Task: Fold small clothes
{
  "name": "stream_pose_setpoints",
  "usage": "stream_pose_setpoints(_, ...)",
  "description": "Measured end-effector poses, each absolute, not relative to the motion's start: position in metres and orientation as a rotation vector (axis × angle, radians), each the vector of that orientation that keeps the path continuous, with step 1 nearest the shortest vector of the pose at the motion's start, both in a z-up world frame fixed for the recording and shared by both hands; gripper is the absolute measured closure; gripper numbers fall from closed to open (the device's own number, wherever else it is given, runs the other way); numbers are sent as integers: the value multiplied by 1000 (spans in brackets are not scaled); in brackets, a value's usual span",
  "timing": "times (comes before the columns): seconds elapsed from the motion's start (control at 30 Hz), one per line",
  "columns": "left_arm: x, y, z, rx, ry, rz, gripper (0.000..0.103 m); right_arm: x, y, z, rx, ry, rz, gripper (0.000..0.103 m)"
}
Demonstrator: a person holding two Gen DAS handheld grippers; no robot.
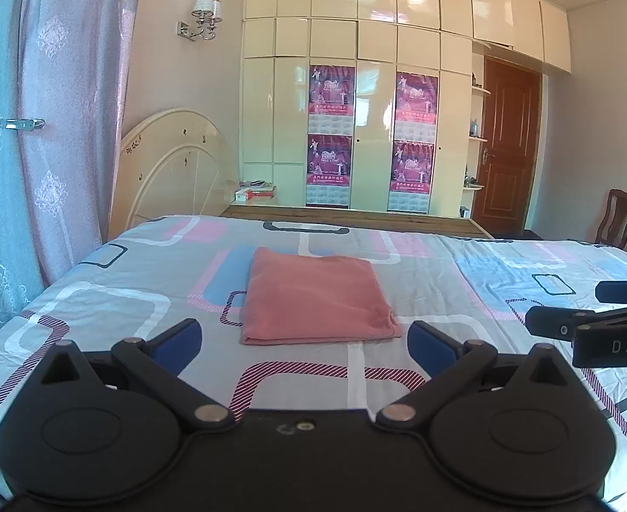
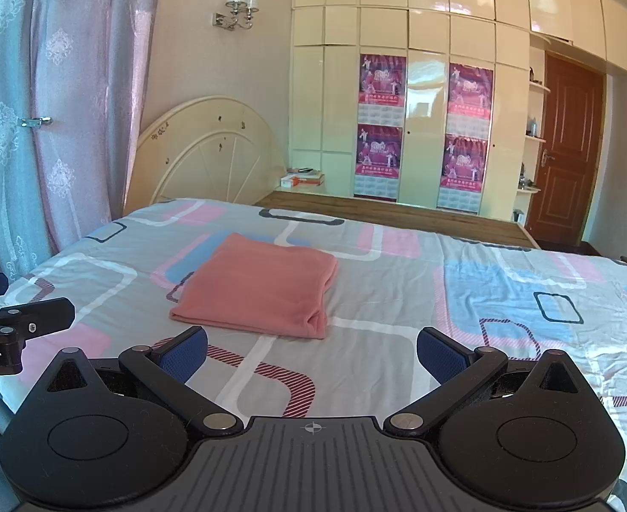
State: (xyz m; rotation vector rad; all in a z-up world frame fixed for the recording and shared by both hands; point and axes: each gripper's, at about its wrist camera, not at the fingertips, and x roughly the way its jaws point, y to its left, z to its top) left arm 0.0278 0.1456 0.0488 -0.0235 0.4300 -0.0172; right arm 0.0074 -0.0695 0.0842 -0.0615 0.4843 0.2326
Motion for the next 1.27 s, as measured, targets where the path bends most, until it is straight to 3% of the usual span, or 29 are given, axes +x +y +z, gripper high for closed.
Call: stream_pose_setpoints(1.27,41,151,42,14,415,-55,1,8,-78,85,-64,479,248,0)
